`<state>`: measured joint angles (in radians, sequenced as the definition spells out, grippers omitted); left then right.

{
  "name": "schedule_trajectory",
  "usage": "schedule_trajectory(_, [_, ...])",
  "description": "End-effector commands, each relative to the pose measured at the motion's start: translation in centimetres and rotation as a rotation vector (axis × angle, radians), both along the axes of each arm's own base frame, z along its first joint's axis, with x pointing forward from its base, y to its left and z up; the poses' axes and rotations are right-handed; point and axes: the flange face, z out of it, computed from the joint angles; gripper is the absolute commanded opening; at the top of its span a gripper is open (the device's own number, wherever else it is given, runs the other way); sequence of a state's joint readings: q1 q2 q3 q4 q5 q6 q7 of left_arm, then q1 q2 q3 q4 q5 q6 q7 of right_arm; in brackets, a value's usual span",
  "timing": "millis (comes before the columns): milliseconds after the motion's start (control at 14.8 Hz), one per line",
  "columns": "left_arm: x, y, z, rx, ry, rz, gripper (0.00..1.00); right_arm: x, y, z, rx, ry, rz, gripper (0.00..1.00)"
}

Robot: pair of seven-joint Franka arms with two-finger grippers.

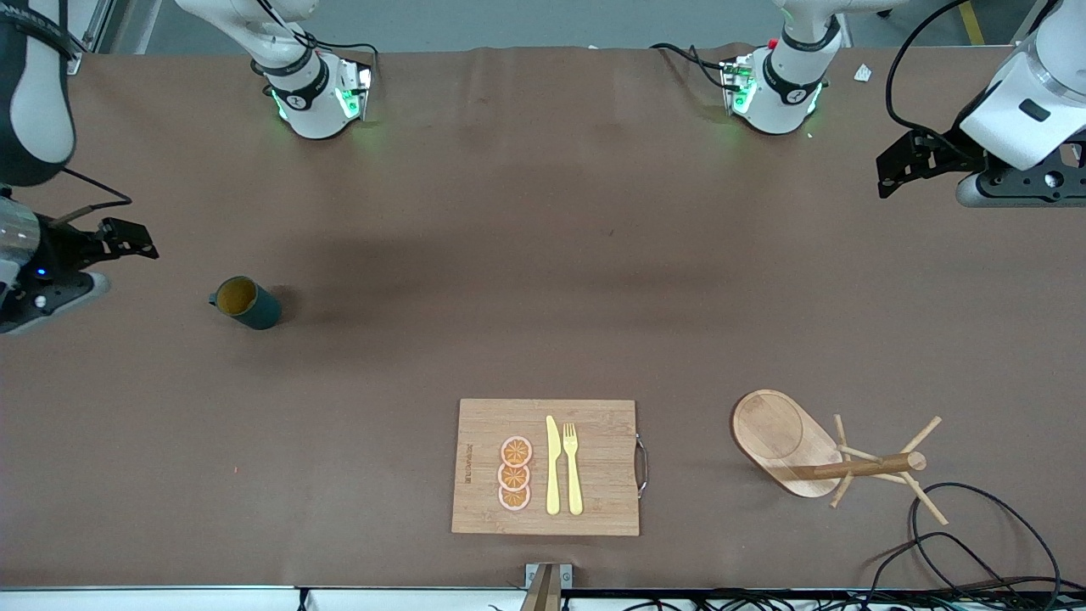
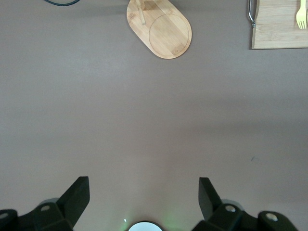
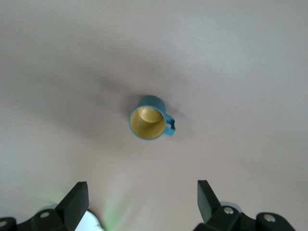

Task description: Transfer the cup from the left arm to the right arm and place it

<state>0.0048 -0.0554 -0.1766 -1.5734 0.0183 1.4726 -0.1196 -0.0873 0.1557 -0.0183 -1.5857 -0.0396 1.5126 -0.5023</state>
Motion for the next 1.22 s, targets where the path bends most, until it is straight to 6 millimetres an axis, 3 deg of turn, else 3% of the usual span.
schedule_trajectory(0, [-0.9, 0.3, 0.6, -0.015, -0.007, -0.004, 1.0, -0.2, 0.4, 3.0, -0.03, -0.006, -0.123, 1.0])
schedule_trajectory(135, [-0.9, 0.3, 0.7, -0.015, -0.009, -0.002, 1.0, -0.3, 0.8, 5.3, -0.038, -0.017, -0.152, 1.0])
schedule_trajectory(406, [-0.9, 0.2, 0.6, -0.015, -0.007, -0.004, 1.0, 0.1, 3.0, 6.4, -0.087, -0.043, -0.287, 1.0])
schedule_trajectory(542, [-0.9, 0.3, 0.6, -0.014, -0.01, -0.002, 1.0, 0.3, 2.9, 7.9, -0.079, -0.075, -0.292, 1.0])
schedule_trajectory(948, [-0.9, 0.1, 0.8, -0.009, -0.017, -0.002, 1.0, -0.3, 3.3, 8.1, -0.042, -0.042, -0.304, 1.0])
schedule_trajectory(1152, [-0.9, -0.1, 0.7, -0.005, -0.015, -0.008, 1.0, -1.1, 2.8, 9.3, -0.029, -0.056, -0.315, 1.0])
